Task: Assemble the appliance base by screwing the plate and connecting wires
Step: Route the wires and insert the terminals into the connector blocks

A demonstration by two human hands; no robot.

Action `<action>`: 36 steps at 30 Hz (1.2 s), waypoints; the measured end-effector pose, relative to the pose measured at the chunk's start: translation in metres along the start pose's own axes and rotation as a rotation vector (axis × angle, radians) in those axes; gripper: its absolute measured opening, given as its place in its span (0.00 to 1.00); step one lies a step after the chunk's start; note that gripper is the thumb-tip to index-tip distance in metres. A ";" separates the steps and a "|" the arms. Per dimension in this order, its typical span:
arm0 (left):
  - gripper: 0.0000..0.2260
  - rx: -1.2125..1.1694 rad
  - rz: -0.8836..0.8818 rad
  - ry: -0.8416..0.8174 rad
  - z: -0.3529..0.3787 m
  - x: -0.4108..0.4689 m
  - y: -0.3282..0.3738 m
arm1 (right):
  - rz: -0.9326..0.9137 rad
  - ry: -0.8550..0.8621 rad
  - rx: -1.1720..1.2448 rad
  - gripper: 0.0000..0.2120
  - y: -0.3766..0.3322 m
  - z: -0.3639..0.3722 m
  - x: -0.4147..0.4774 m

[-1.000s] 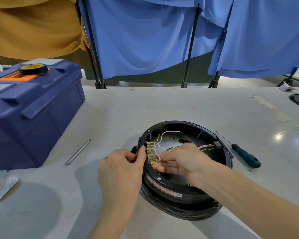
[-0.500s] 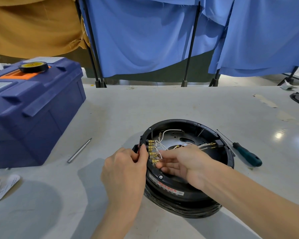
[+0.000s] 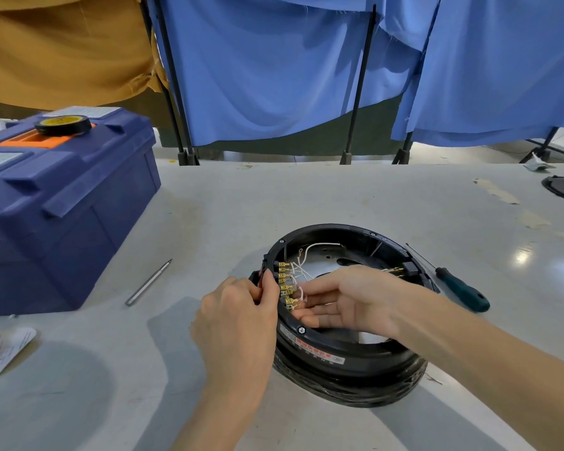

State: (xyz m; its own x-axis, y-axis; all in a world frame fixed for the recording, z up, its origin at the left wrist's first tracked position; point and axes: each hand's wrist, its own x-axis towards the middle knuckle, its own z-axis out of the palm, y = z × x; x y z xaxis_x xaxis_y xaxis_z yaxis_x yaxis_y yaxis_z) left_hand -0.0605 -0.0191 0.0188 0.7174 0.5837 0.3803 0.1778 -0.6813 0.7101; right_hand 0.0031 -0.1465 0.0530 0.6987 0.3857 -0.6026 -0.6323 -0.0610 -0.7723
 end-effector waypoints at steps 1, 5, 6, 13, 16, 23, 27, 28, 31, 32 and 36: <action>0.19 -0.002 -0.002 0.003 0.000 0.000 0.001 | 0.005 -0.019 0.007 0.05 -0.001 -0.001 0.000; 0.19 -0.008 0.000 0.023 0.001 -0.001 0.002 | -0.060 -0.031 -0.005 0.06 0.004 -0.002 0.001; 0.19 -0.011 0.004 0.031 0.001 -0.002 0.002 | -0.074 -0.024 -0.011 0.05 0.006 -0.001 0.001; 0.19 -0.028 0.009 0.056 0.002 -0.004 0.002 | -0.123 -0.012 -0.117 0.03 0.004 -0.001 0.003; 0.19 -0.036 0.014 0.063 0.003 -0.004 0.003 | -0.127 -0.017 -0.144 0.01 0.002 -0.002 0.006; 0.19 -0.065 0.018 0.062 0.003 -0.006 0.001 | -0.114 -0.026 -0.170 0.03 0.005 -0.002 0.013; 0.19 -0.058 0.029 0.058 0.004 -0.005 0.001 | -0.116 -0.033 -0.168 0.04 0.004 0.000 0.015; 0.19 -0.056 0.027 0.055 0.004 -0.005 0.001 | -0.116 -0.034 -0.167 0.05 0.004 0.000 0.015; 0.19 -0.049 0.012 0.042 0.003 -0.003 0.001 | -0.103 -0.030 -0.161 0.07 0.002 0.001 0.013; 0.19 -0.044 0.008 0.037 0.003 -0.002 0.000 | -0.092 -0.032 -0.157 0.07 0.001 0.001 0.012; 0.19 -0.045 0.010 0.042 0.001 -0.002 -0.003 | -0.061 -0.098 -0.092 0.05 0.000 -0.005 0.001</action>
State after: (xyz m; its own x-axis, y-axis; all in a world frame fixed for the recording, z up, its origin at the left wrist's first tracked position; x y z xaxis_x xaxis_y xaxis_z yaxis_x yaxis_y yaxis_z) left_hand -0.0616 -0.0186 0.0154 0.6898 0.5960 0.4111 0.1398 -0.6667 0.7321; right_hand 0.0052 -0.1505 0.0515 0.6959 0.4792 -0.5348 -0.5532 -0.1172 -0.8248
